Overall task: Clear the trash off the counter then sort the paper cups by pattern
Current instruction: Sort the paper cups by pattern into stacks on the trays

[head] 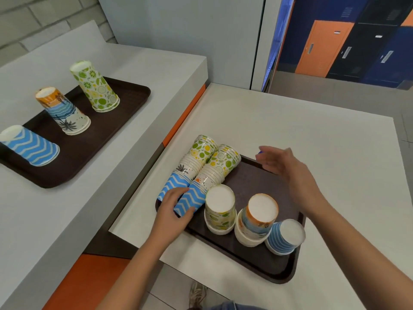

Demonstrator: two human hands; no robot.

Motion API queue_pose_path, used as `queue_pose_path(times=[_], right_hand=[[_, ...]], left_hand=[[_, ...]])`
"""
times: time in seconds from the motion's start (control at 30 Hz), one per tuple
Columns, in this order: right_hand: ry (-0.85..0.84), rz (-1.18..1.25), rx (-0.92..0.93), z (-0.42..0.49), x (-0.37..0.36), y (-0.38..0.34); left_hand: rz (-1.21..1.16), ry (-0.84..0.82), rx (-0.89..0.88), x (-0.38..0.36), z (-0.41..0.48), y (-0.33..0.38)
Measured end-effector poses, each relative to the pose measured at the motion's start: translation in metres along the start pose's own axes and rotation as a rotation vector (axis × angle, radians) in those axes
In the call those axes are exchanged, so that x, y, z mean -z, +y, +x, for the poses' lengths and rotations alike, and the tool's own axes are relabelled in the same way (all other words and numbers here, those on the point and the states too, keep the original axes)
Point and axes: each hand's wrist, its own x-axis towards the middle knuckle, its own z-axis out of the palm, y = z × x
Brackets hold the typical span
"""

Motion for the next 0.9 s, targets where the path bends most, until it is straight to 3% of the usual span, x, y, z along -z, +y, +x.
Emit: queue_pose_path(times=[0.13,0.3,0.4,0.6,0.9], right_hand=[[-0.042,-0.398,0.112,0.058,-0.022,0.007],[-0.648,-1.251,0.387,0.124,-0.061,0.052],[-0.785,-1.547,0.499,0.141,-0.075,0.073],[-0.781,-1.466,0.597,0.149,-0.068,0.100],[-0.515,-1.173,0.503,0.137,-0.020,0.071]], left_hand=[[0.189,-0.003,0.137,-0.005,0.022,-0.004],[0.474,-0.140,0.257,-0.027,0.032,-0.010],[0.568,-0.109,0.251,-0.034,0.036,-0.012],[0.496,-0.053,0.193,-0.030,0.042,-0.006],[-0.271,0.196,0.126,0.004,0.069,0.053]])
